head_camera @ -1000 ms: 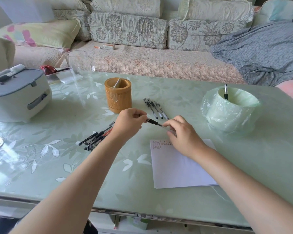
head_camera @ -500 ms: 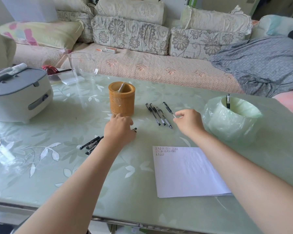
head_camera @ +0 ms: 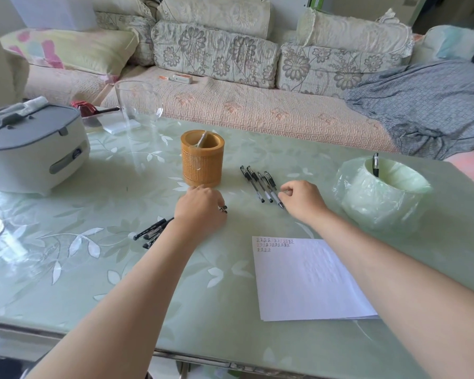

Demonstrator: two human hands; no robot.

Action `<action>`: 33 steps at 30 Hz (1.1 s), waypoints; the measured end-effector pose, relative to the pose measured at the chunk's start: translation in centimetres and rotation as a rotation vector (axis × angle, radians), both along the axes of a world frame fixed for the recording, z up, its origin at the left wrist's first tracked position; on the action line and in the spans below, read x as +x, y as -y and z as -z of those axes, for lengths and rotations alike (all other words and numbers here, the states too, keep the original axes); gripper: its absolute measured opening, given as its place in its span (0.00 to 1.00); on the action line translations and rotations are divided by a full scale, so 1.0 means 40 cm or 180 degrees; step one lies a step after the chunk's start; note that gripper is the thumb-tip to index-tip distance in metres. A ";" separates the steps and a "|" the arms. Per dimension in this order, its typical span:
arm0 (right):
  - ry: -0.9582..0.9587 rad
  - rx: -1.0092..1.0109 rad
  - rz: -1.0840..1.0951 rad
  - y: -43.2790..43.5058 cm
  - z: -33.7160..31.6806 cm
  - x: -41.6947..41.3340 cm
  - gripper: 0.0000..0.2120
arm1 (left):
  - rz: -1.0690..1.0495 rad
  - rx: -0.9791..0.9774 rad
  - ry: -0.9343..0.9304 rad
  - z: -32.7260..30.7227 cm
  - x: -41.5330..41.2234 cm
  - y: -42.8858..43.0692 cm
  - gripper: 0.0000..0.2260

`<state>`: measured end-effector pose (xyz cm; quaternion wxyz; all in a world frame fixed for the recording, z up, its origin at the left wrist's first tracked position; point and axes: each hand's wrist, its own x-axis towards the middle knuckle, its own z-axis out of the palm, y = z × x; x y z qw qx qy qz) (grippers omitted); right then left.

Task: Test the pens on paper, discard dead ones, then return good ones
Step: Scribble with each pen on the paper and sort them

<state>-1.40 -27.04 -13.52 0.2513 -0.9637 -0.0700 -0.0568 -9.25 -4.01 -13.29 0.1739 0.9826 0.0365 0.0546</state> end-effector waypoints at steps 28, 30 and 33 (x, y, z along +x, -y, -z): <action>0.0256 -0.0710 -0.2114 -0.215 -0.046 -0.200 0.04 | 0.0538 0.0177 -0.0326 -0.052 -0.161 -0.133 0.09; 0.0174 -0.0578 -0.1962 -0.191 -0.054 -0.206 0.04 | 0.0523 0.0053 -0.0338 -0.059 -0.158 -0.119 0.07; 0.0241 -0.0510 -0.1815 -0.149 -0.064 -0.224 0.05 | 0.0543 -0.0160 -0.0284 -0.072 -0.155 -0.091 0.06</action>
